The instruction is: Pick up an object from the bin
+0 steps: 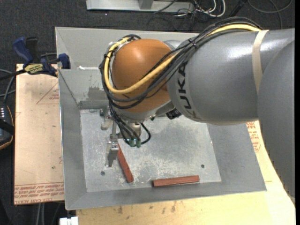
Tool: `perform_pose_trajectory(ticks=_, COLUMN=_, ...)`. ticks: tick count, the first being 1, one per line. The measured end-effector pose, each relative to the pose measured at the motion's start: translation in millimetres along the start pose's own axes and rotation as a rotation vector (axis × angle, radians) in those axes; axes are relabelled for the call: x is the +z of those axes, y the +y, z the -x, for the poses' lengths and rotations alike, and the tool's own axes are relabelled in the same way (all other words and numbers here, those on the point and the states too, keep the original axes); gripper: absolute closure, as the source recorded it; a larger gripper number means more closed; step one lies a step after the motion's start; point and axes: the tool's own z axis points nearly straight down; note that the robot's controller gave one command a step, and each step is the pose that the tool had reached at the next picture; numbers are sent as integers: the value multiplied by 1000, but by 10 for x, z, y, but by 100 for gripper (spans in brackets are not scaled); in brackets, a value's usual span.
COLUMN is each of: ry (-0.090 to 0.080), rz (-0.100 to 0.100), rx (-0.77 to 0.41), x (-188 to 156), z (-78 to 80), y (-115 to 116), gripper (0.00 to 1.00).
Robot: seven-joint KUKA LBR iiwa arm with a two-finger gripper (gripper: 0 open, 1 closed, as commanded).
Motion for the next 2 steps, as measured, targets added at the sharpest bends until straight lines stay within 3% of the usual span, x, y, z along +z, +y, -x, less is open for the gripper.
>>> perform_pose_trajectory(ticks=1, ry=-7, rz=1, rx=4, x=-39, z=19, y=-11, gripper=0)
perform_pose_trajectory(ticks=2, ry=-14, rz=4, rx=-102, x=189, z=-46, y=-179, gripper=0)
